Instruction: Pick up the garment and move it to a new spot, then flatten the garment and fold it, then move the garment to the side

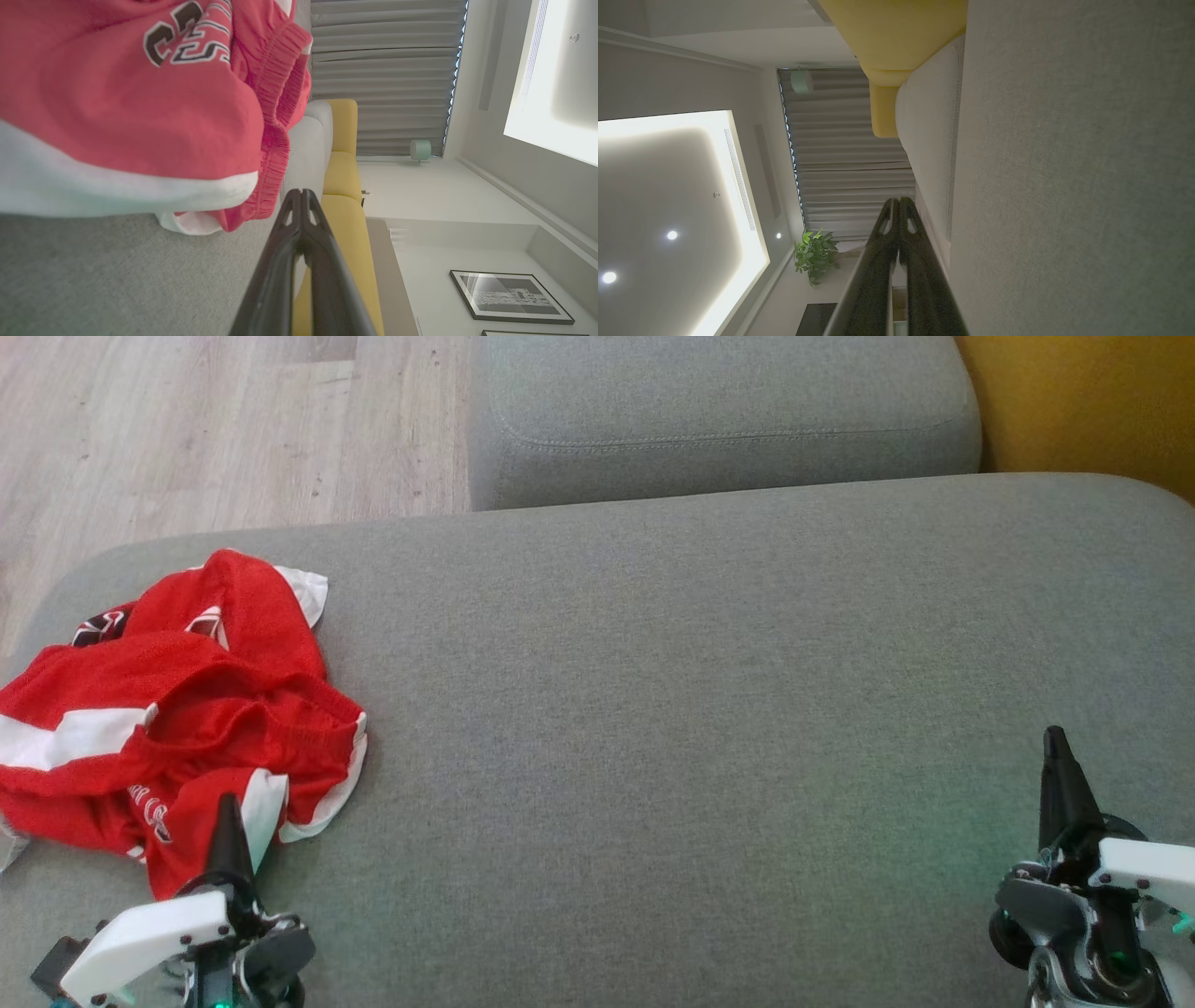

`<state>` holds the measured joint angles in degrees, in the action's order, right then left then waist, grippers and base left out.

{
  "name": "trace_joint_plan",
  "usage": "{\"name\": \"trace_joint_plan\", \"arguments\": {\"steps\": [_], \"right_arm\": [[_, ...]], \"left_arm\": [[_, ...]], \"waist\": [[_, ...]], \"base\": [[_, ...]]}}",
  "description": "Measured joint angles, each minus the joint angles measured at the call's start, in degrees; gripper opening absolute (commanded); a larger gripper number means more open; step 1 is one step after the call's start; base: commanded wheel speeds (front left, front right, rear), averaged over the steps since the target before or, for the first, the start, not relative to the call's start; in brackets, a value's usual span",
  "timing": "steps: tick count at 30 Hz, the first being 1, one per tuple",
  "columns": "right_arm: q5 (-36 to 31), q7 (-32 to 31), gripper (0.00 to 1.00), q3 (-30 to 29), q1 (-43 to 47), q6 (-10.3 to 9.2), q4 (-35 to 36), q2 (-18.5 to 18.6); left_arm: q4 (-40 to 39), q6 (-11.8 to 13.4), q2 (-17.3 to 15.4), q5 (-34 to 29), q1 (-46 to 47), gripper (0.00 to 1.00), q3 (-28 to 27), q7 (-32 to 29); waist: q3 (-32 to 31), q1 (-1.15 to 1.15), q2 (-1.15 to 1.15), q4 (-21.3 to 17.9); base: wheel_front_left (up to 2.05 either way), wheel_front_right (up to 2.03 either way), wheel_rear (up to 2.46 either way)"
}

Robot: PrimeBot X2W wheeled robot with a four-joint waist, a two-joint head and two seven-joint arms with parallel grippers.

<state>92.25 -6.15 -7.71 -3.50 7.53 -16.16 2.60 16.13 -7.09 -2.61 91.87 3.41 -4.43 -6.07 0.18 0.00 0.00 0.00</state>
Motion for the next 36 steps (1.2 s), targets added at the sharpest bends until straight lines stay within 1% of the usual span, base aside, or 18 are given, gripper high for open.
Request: {"name": "trace_joint_plan", "arguments": {"steps": [36], "right_arm": [[0.0,0.0,0.0,0.0,0.0,0.0,0.0,0.0]], "left_arm": [[0.0,0.0,0.0,0.0,0.0,0.0,0.0,0.0]], "waist": [[0.0,0.0,0.0,0.0]], "base": [[0.0,0.0,0.0]]}}
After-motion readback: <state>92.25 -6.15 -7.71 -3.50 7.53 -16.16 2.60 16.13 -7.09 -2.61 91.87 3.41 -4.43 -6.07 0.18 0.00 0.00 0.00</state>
